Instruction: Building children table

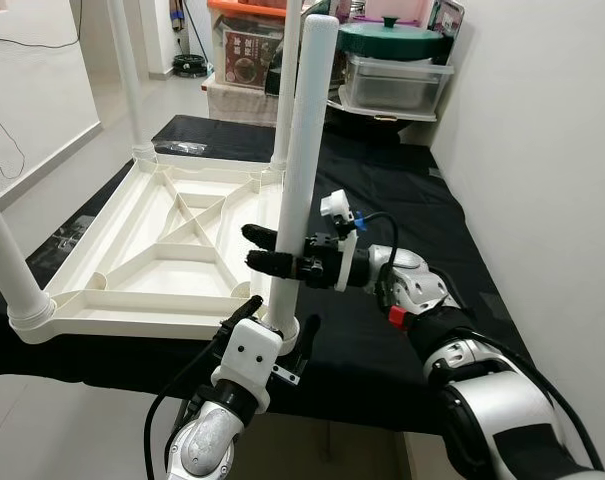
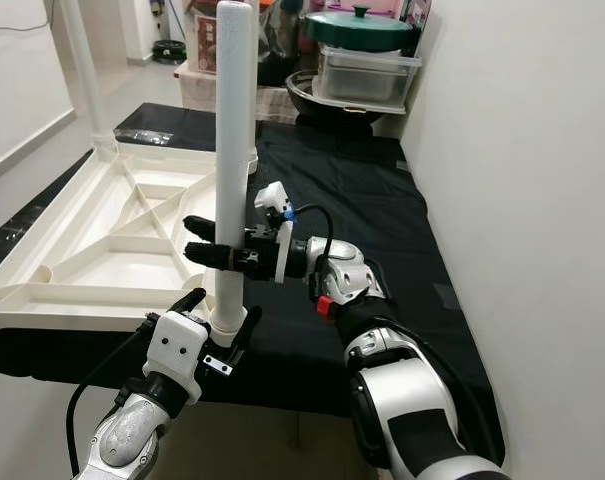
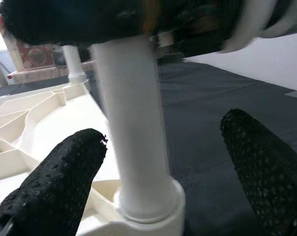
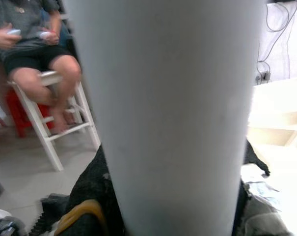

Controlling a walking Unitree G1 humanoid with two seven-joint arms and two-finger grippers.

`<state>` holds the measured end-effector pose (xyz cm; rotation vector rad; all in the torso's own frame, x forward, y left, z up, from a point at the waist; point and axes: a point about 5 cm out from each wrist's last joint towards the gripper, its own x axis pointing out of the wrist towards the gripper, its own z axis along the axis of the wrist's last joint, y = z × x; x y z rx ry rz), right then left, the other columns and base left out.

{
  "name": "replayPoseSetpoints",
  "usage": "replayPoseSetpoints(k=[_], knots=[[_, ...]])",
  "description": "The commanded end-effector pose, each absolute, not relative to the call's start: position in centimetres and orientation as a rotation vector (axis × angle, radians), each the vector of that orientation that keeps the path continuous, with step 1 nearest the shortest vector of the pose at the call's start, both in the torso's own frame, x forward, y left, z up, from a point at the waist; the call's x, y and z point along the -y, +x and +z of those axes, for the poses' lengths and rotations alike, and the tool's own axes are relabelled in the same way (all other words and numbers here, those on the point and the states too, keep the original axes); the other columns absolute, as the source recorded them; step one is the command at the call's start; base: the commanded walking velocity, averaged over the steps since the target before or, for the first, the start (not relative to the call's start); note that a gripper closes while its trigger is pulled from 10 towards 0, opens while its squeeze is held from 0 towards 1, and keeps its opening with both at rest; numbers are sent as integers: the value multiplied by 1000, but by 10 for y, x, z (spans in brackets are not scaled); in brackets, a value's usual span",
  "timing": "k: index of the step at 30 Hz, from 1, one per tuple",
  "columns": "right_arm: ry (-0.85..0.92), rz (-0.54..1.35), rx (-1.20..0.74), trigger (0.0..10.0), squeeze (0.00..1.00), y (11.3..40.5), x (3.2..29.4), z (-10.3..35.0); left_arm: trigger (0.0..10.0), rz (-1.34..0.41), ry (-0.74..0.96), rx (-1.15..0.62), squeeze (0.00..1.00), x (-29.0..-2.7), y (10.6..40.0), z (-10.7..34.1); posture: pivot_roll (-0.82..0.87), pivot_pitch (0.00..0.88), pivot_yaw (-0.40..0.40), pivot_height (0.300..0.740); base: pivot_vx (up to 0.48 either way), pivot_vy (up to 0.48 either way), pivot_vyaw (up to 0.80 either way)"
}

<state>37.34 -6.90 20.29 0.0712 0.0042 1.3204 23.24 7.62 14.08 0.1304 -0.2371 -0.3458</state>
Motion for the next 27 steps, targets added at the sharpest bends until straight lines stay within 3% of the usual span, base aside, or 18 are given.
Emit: replayPoseSetpoints(k=[1, 2, 6, 11, 18, 20, 24, 25, 26, 27], knots=[[73, 1202, -87, 0, 0, 377, 71, 185, 10000, -352, 135, 220, 0, -75, 232, 138, 91, 27, -126, 740, 0, 0, 0], [78, 932, -59, 0, 0, 391, 79, 191, 10000, -352, 135, 219, 0, -75, 232, 138, 89, 28, -123, 740, 0, 0, 0], [85, 837, -54, 0, 0, 396, 83, 194, 10000, -353, 135, 219, 0, -75, 232, 138, 89, 28, -123, 740, 0, 0, 0], [108, 142, -140, 0, 0, 414, 133, 189, 10000, -354, 134, 216, 0, -75, 232, 138, 84, 29, -122, 740, 0, 0, 0], [109, -197, -150, 0, 0, 412, 158, 182, 10000, -355, 138, 215, 0, -75, 232, 137, 88, 26, -124, 740, 0, 0, 0], [130, -369, -170, 0, 0, 407, 163, 174, 10000, -356, 139, 215, 0, -75, 232, 137, 89, 20, -124, 740, 0, 0, 0], [130, -424, -182, 0, 0, 405, 161, 170, 10000, -356, 139, 216, 0, -74, 232, 137, 89, 20, -125, 740, 0, 0, 0], [145, -407, -168, 471, 0, 405, 153, 172, 10000, -355, 138, 215, 0, -74, 232, 136, 89, 20, -124, 740, 0, 0, 0], [147, -388, -158, 10000, 0, 406, 146, 175, 10000, -356, 138, 215, 0, -74, 232, 136, 87, 16, -122, 740, 0, 0, 0], [171, -327, -121, 10000, 0, 408, 138, 181, 10000, -356, 139, 215, 0, -74, 232, 136, 87, 14, -122, 740, 0, 0, 0]])
